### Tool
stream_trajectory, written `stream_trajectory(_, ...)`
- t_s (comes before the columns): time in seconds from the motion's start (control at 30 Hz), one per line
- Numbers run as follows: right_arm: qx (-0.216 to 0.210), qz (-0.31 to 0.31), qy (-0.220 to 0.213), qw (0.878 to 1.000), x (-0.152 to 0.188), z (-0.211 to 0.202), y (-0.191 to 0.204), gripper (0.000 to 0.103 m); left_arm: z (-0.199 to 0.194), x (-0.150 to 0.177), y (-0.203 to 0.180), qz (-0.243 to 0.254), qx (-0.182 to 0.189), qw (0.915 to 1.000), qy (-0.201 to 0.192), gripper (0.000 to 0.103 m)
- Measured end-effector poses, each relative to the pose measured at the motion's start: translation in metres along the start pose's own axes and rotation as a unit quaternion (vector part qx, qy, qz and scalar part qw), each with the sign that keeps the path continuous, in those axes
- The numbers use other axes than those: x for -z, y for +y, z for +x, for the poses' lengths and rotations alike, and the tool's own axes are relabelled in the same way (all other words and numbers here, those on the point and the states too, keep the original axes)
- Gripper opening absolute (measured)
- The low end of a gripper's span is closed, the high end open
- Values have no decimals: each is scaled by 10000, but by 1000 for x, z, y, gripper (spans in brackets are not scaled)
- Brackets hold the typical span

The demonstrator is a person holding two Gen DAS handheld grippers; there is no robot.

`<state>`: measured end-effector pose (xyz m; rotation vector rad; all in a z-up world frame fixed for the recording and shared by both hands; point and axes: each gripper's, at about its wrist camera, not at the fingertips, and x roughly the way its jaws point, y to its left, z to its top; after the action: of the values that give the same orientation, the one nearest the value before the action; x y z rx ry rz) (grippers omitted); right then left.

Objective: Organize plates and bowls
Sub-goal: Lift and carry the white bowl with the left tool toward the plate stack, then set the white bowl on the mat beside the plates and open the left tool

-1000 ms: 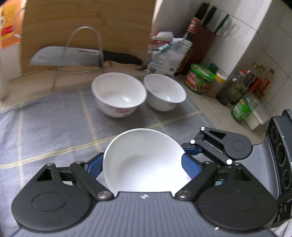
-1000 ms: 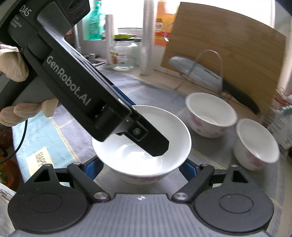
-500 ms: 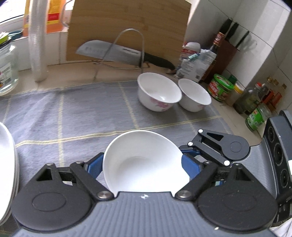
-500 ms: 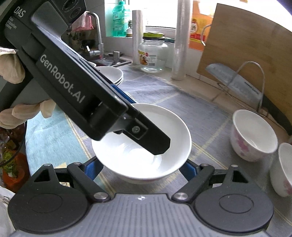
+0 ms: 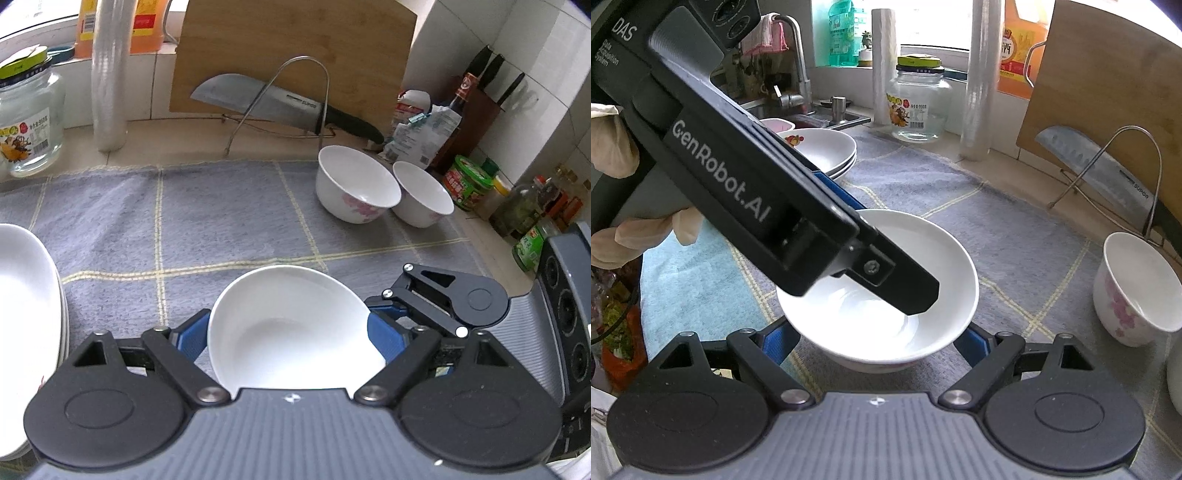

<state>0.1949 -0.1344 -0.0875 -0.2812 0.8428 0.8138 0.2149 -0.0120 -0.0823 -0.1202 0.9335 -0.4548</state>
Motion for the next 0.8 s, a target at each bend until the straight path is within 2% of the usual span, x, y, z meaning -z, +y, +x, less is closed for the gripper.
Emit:
stream_trajectory(0.6,33,22,122,9999,1,4,1,92,6,3,5,-18,65,9999,89,89)
stream_trajectory(0.73,23,88,154,9998,2,5,1,92,8,5,2,117,-1,9999,85,90)
stream_trajectory(0.8,36,74,64,9999,2,2,0,102,7,7,-1,234,-90,9997,4,93)
